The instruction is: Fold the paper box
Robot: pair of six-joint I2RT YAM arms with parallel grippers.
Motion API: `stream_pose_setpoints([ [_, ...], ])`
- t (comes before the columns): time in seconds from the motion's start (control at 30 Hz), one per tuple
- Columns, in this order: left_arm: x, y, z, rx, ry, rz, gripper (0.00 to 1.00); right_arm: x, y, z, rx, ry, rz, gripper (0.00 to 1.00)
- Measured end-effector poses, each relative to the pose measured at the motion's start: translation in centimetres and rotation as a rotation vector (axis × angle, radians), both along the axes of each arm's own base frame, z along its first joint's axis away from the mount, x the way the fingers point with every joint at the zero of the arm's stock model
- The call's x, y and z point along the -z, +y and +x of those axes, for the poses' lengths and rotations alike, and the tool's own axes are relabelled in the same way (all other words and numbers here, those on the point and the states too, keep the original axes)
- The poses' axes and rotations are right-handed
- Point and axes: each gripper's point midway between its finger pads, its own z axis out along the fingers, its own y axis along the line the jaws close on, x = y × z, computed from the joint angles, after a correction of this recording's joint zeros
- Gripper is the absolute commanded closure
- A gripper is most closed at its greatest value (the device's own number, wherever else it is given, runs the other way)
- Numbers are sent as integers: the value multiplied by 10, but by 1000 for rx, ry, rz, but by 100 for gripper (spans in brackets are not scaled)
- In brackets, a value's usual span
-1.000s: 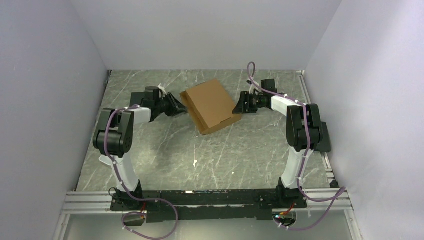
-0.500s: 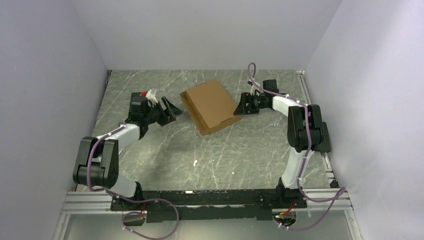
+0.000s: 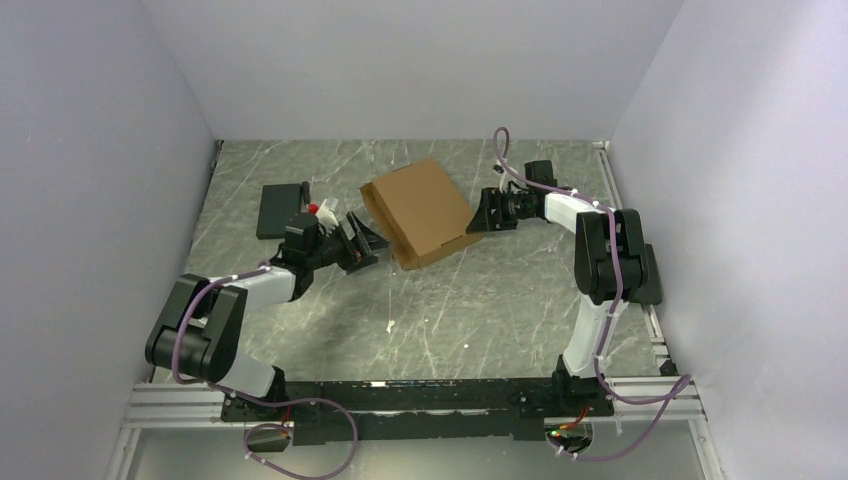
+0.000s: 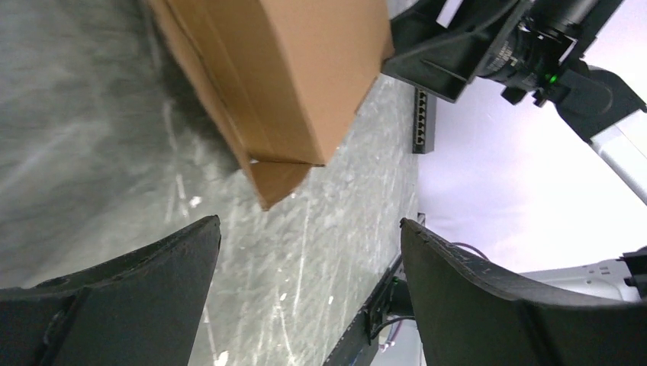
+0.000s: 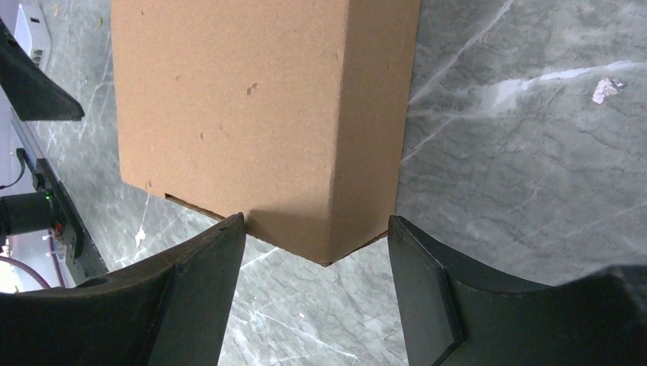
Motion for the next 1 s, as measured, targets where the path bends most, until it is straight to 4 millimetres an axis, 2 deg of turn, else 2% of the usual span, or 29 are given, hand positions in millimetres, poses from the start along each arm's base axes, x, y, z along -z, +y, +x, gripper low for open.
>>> stream_pose_setpoints([
  [0.13, -6, -17, -2, 20, -12, -30, 9, 0, 0, 0, -1, 0, 0, 29],
  [0.43, 8, -41, 6, 18, 45, -36, 7, 0, 0, 0, -1, 0, 1, 30],
  [0.6, 12, -51, 18, 4, 87, -1, 7, 0, 0, 0, -1, 0, 0, 30],
  [0.83, 29, -62, 32, -8, 173, 45, 11, 1, 0, 0, -1, -2, -4, 30],
  [1.0, 43, -71, 29, 2, 230, 79, 17, 1, 4, -2, -10, 2, -4, 30],
])
